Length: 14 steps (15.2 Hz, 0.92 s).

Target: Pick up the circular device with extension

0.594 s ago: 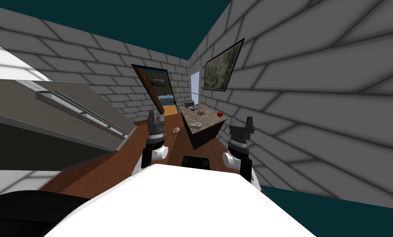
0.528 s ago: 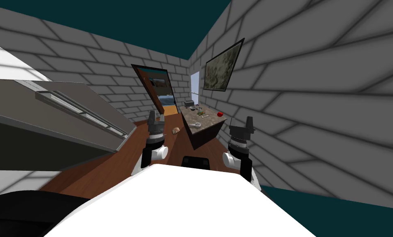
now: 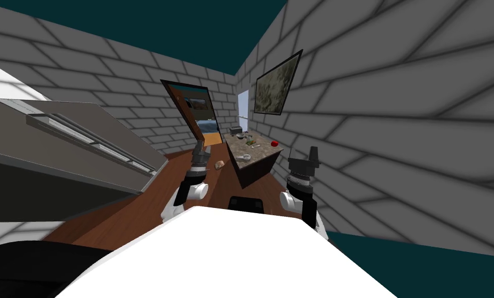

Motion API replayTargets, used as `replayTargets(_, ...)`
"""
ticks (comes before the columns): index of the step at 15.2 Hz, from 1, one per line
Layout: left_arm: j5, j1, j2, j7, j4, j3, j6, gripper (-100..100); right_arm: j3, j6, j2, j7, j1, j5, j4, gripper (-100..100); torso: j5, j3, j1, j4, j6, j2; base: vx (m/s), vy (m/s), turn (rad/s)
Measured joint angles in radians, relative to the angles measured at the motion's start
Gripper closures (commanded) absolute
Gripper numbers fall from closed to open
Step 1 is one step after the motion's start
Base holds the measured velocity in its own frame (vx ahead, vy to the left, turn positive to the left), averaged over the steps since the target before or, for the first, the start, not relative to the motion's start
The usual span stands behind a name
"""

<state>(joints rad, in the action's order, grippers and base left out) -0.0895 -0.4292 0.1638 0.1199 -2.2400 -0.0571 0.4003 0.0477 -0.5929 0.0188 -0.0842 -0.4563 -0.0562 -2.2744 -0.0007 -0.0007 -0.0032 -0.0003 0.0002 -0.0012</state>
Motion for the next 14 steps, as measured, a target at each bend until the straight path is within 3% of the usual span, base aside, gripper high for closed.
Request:
replayTargets(4,-0.032,0.028,0.055,-0.02,0.039,-0.007,-0.075,-100,0.0,0.0,0.0,0.0,0.0,0.0,0.0,0,0.0,0.0,0.0,0.0,0.0,0.0,0.016,-0.041,-0.038)
replayTargets(14,-0.096,0.066,0.145,-0.06,0.088,-0.021,-0.258,-100,0.0,0.0,0.0,0.0,0.0,0.0,0.0,0,0.0,0.0,0.0,0.0,0.0,0.0,0.015,-0.039,-0.037)
